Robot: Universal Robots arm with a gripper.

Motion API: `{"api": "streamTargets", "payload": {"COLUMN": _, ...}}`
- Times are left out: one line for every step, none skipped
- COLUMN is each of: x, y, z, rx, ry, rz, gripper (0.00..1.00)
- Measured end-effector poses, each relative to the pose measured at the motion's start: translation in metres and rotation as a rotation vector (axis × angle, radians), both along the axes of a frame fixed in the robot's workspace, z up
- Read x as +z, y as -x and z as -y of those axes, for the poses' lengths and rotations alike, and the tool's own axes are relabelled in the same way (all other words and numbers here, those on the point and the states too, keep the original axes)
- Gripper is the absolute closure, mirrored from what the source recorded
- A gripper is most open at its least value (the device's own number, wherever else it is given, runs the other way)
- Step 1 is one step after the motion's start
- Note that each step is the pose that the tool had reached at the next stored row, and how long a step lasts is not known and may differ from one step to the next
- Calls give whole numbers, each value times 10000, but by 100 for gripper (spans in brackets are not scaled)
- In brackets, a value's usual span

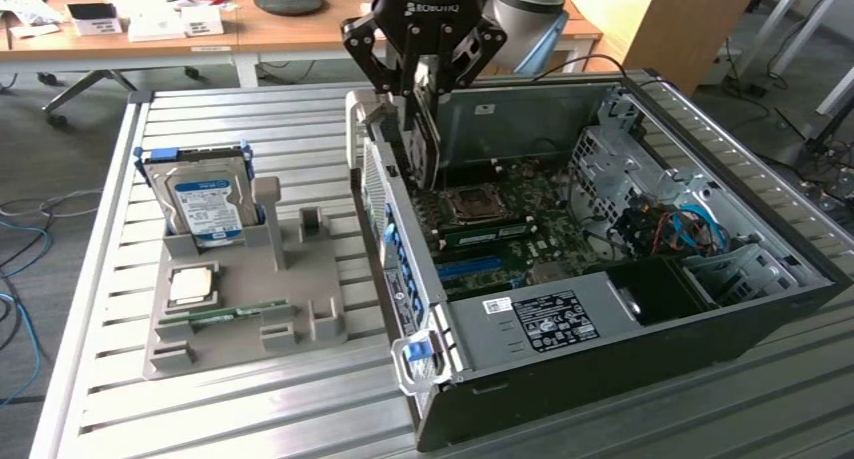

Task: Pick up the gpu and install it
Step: 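Pick up the gpu and move the gpu toward the slot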

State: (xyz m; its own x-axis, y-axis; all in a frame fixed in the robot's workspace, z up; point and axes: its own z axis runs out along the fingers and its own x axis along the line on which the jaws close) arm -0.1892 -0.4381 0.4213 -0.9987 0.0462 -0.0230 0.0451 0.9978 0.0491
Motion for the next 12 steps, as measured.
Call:
{"api": "streamTargets", "payload": {"x": 0, "y": -12, "z": -1, "rx": 0, "ry": 0, "rz": 0, "gripper": 73}}
{"api": "streamTargets", "payload": {"x": 0, "y": -25, "z": -1, "rx": 0, "ry": 0, "rz": -1, "gripper": 73}}
{"api": "streamTargets", "payload": {"x": 0, "y": -37, "z": -1, "rx": 1, "ry": 0, "rz": 0, "gripper": 73}}
{"api": "streamTargets", "payload": {"x": 0, "y": -49, "z": -2, "rx": 1, "ry": 0, "rz": 0, "gripper": 73}}
{"api": "streamTargets", "payload": {"x": 0, "y": -61, "z": -2, "rx": 0, "ry": 1, "rz": 0, "gripper": 73}}
{"api": "streamTargets", "payload": {"x": 0, "y": -72, "z": -3, "rx": 1, "ry": 0, "rz": 0, "gripper": 73}}
{"api": "streamTargets", "payload": {"x": 0, "y": -84, "z": -3, "rx": 1, "ry": 0, "rz": 0, "gripper": 73}}
{"api": "streamTargets", "payload": {"x": 0, "y": -96, "z": -3, "rx": 1, "ry": 0, "rz": 0, "gripper": 73}}
{"api": "streamTargets", "payload": {"x": 0, "y": -107, "z": -4, "rx": 1, "ry": 0, "rz": -1, "gripper": 73}}
{"api": "streamTargets", "payload": {"x": 0, "y": -118, "z": -4, "rx": 0, "ry": 0, "rz": -1, "gripper": 73}}
{"api": "streamTargets", "payload": {"x": 0, "y": -130, "z": -4, "rx": 0, "ry": 1, "rz": 0, "gripper": 73}}
{"api": "streamTargets", "payload": {"x": 0, "y": -143, "z": -5, "rx": 1, "ry": 1, "rz": -1, "gripper": 73}}
